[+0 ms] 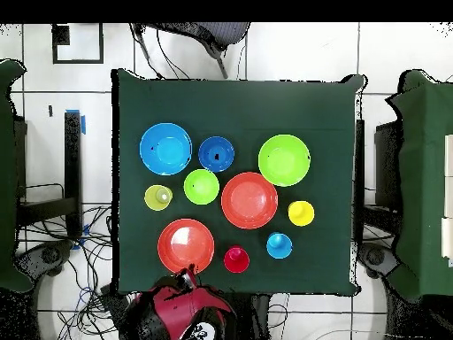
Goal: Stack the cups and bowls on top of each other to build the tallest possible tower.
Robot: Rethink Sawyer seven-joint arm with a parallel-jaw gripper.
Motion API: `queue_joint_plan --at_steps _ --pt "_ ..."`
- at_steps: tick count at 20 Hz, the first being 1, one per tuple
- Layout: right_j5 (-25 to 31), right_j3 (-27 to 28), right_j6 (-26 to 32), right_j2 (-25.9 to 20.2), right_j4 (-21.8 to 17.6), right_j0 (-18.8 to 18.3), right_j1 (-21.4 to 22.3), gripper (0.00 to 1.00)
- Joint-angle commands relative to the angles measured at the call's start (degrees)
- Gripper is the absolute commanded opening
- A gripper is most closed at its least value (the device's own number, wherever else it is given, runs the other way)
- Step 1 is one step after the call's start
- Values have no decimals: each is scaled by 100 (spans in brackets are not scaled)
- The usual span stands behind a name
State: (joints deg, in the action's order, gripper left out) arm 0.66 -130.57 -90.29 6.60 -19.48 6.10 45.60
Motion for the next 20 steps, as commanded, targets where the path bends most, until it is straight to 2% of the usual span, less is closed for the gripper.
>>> queue_joint_plan --at_steps 1,5,12,20 --pt "-106 -120 -640 -280 -359 -120 -92 100" --pt "11 -181 -617 -260 -423 -191 111 100" --pt "129 -472 -469 -407 -694 -632 615 100" --pt "139 -533 -480 -523 -847 -827 676 100"
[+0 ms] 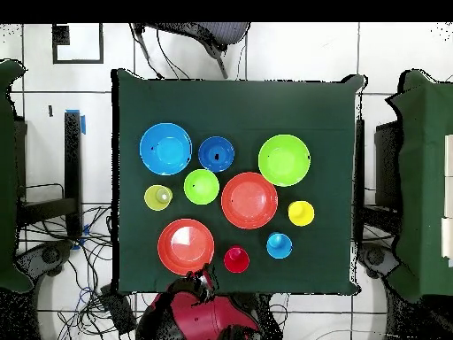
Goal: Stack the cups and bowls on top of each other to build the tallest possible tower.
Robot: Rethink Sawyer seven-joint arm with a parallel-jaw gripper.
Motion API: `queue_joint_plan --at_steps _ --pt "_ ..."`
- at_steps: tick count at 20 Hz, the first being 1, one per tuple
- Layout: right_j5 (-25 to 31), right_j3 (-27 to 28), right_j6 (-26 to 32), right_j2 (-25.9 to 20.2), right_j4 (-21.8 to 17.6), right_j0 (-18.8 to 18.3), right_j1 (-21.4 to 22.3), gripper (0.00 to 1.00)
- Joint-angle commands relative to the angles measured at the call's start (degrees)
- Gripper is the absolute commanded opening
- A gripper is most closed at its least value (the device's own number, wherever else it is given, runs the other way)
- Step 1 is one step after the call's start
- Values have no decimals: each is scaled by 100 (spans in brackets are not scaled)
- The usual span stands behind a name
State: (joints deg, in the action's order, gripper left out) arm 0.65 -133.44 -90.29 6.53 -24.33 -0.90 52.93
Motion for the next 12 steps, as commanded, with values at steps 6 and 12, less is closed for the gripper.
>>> queue_joint_plan --at_steps 6,12 --pt "109 -258 -526 -592 -401 -181 -36 100" --pt "137 -296 -534 -659 -439 -277 14 100"
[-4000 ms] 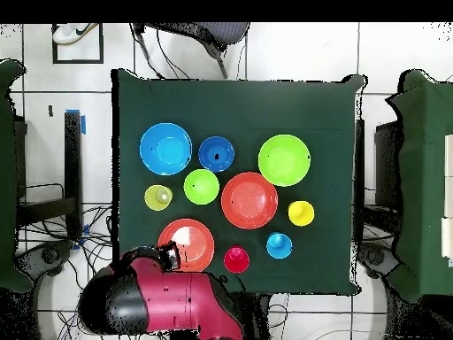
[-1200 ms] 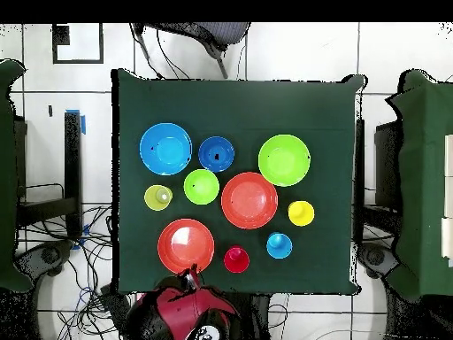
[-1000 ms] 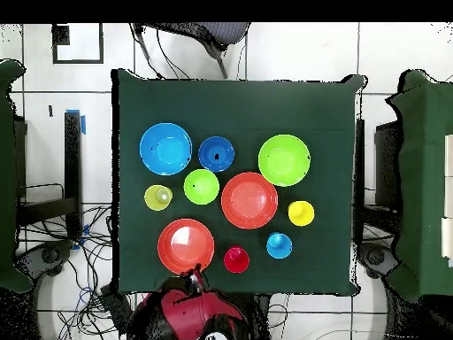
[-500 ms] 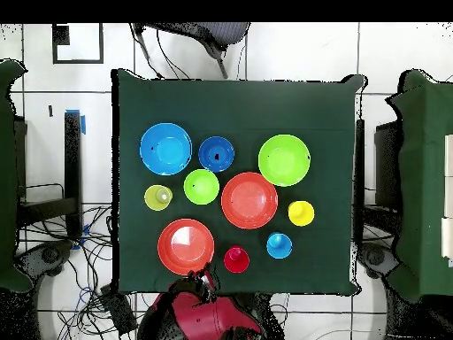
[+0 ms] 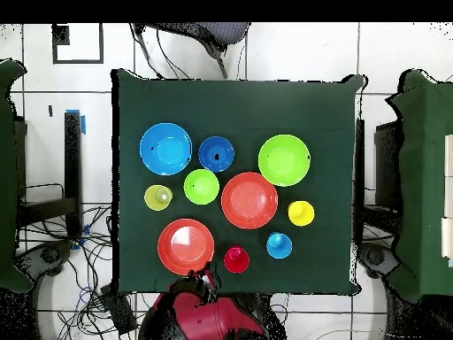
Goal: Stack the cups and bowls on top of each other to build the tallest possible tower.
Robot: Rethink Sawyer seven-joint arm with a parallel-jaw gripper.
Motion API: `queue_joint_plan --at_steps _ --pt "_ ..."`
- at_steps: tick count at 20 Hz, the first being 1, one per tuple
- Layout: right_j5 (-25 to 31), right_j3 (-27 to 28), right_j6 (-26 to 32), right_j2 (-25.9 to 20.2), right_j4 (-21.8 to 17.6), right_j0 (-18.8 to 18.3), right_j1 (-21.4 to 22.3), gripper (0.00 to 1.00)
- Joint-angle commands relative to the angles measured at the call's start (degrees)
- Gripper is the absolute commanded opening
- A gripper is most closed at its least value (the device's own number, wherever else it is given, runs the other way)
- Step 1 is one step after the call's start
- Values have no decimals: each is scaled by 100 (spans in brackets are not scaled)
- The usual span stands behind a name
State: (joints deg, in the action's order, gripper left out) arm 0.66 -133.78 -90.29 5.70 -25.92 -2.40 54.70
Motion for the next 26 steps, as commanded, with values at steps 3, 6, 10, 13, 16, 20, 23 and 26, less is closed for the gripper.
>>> queue_joint_plan --at_steps 3,6,10,13,16,20,23,26 --pt "48 -249 -556 -503 -342 -102 -228 100" --pt "-9 -199 -611 -403 -339 20 -305 100" --pt "-30 -174 -647 -351 -326 124 -337 100" --pt "0 -182 -649 -375 -304 124 -303 100" --pt "-35 -174 -644 -353 -332 117 -334 100" --pt "16 -176 -635 -368 -315 125 -310 100" --pt "-9 -212 -616 -414 -345 63 -288 100" --pt "-11 -256 -576 -453 -397 -22 -241 100"
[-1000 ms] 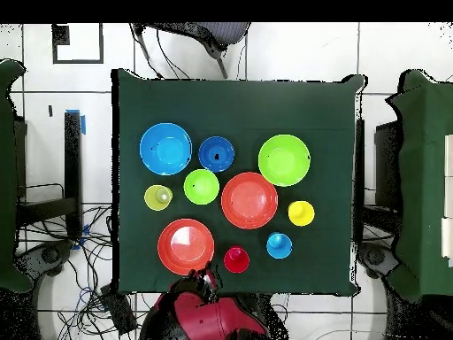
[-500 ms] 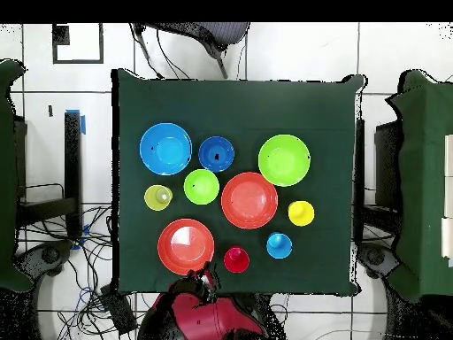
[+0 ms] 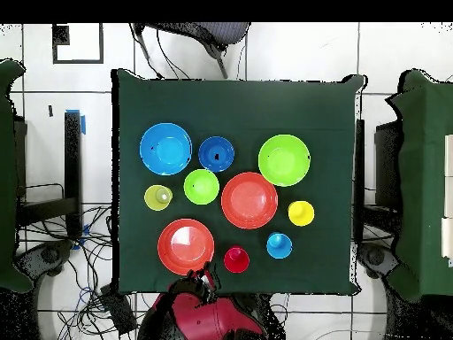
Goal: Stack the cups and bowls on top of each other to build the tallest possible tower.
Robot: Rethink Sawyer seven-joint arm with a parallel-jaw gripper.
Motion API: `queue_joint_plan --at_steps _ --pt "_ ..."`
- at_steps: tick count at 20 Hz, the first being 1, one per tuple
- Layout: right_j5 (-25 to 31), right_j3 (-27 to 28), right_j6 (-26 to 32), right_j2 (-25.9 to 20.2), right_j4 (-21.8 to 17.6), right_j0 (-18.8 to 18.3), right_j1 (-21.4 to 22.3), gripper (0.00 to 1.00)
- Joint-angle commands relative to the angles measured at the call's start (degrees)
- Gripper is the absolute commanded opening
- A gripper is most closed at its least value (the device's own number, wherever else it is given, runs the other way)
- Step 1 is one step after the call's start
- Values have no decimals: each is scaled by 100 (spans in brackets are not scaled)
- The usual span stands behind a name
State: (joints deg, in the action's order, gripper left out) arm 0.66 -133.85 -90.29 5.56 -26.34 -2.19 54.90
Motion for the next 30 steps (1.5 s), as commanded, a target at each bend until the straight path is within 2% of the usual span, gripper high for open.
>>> queue_joint_plan --at_steps 1,10,30 --pt "1 -257 -573 -447 -353 -52 -240 100" --pt "85 -304 -467 -593 -426 -282 -135 100" --pt "52 -389 -508 -714 -411 -449 124 100"
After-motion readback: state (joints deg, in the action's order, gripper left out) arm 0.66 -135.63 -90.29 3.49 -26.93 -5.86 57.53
